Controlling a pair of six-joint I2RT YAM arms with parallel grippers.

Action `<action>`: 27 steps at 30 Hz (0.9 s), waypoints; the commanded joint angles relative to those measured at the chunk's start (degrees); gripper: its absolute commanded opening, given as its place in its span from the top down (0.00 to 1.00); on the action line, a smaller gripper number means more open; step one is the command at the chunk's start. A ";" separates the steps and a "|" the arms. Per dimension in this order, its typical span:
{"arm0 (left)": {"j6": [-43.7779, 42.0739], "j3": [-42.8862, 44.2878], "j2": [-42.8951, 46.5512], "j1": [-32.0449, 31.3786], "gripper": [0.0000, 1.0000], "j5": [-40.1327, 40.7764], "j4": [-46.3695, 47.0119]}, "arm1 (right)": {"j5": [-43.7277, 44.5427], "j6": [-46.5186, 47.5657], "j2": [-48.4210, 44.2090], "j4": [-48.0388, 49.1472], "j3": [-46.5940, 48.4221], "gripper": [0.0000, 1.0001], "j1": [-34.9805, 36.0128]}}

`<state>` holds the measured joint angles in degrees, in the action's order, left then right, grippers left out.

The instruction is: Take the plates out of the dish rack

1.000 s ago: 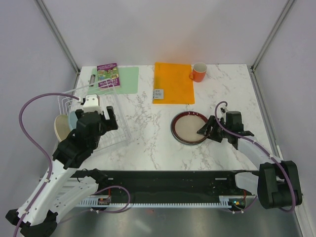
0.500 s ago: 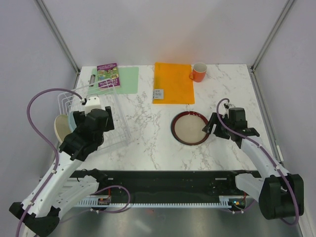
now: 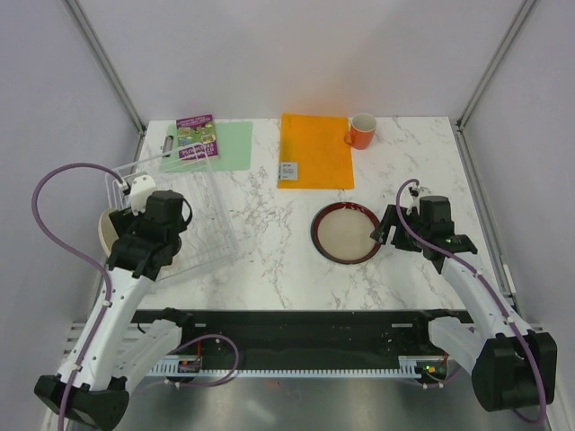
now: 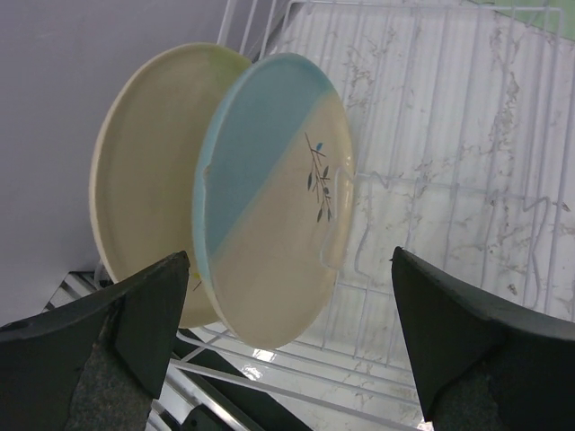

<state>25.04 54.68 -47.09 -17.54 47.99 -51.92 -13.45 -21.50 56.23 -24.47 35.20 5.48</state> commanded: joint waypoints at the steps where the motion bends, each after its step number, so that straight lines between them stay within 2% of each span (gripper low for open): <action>1: 1.08 0.17 0.86 4.25 0.00 1.77 1.46 | -1.40 1.28 -0.24 0.21 1.71 0.16 0.15; 8: -2.62 -2.55 0.07 11.56 0.00 -5.26 6.04 | -1.84 1.19 -0.33 0.21 1.63 0.16 0.15; 18: -7.28 -4.22 -3.71 23.07 0.01 -21.51 11.31 | -2.72 1.37 0.02 0.47 1.54 0.16 0.06; 20: -7.72 -4.40 -4.15 25.09 0.05 -23.72 12.19 | -2.81 1.37 0.02 0.47 1.45 0.16 0.15; 21: -8.07 -4.40 -4.24 26.32 0.12 -25.30 12.37 | -2.81 1.37 0.02 0.56 1.45 0.16 0.06; 25: -8.86 -4.49 -4.50 28.52 0.25 -27.33 13.16 | -2.89 1.37 0.02 0.65 1.45 0.16 0.06; 26: -9.13 -4.32 -4.50 28.70 0.33 -27.77 13.16 | -2.89 1.46 0.11 0.65 1.36 0.16 0.15; 27: -9.30 -4.49 -4.41 28.79 0.37 -27.86 13.16 | -2.98 1.46 0.20 0.74 1.27 0.16 0.24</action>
<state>18.76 50.19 -51.48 10.26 24.08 -41.85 -15.62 -21.15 56.25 -24.45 35.20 5.48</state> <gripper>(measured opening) 0.699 0.840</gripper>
